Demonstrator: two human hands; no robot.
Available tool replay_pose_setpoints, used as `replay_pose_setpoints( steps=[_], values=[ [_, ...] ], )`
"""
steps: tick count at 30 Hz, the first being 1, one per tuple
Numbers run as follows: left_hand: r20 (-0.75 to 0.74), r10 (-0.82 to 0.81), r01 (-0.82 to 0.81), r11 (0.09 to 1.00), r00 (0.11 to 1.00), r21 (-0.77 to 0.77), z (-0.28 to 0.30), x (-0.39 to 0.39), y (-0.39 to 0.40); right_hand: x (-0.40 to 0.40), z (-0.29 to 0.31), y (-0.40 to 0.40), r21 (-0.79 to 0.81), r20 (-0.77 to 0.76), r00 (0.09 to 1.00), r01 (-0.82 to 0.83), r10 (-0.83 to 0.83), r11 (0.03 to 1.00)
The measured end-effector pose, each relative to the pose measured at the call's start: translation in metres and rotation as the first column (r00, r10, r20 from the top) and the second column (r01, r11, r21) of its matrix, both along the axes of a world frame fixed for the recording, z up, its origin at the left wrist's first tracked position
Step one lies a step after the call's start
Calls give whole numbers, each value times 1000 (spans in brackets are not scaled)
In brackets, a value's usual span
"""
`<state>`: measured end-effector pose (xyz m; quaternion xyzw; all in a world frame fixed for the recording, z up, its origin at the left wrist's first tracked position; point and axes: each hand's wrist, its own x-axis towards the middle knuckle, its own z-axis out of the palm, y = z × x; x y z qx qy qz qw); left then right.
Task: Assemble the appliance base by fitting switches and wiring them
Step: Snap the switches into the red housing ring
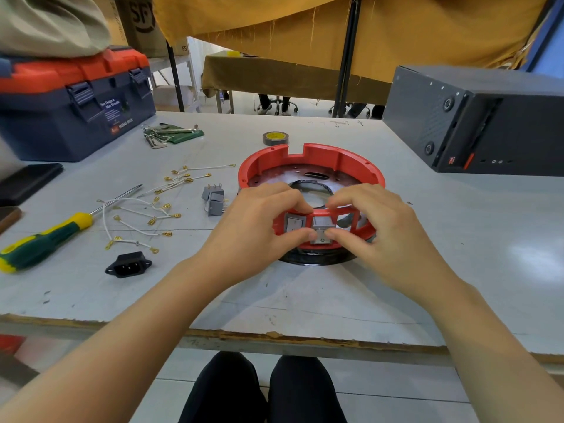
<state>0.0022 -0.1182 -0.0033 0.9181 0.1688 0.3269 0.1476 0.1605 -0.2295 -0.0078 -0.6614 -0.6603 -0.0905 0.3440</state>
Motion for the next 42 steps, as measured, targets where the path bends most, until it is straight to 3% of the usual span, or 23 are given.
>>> replay_pose_setpoints(
  steps=[6,11,20,30,42],
  values=[
    [-18,3,-3,1000,1000,6,1,0,-1,10,11,6,-166,37,998,-39,46,985],
    [-26,-5,5,1000,1000,6,2,1,-1,16,16,13,-293,-97,993,-90,64,952],
    [-25,5,-6,999,1000,-46,2,7,3,19,16,17,-285,-212,975,-123,63,951],
    [-5,16,-16,999,1000,-35,4,10,4,15,9,20,-190,-224,974,-89,46,978],
    [-29,-26,25,998,999,-51,8,-1,7,11,15,19,-218,-212,976,-102,55,971]
  ],
)
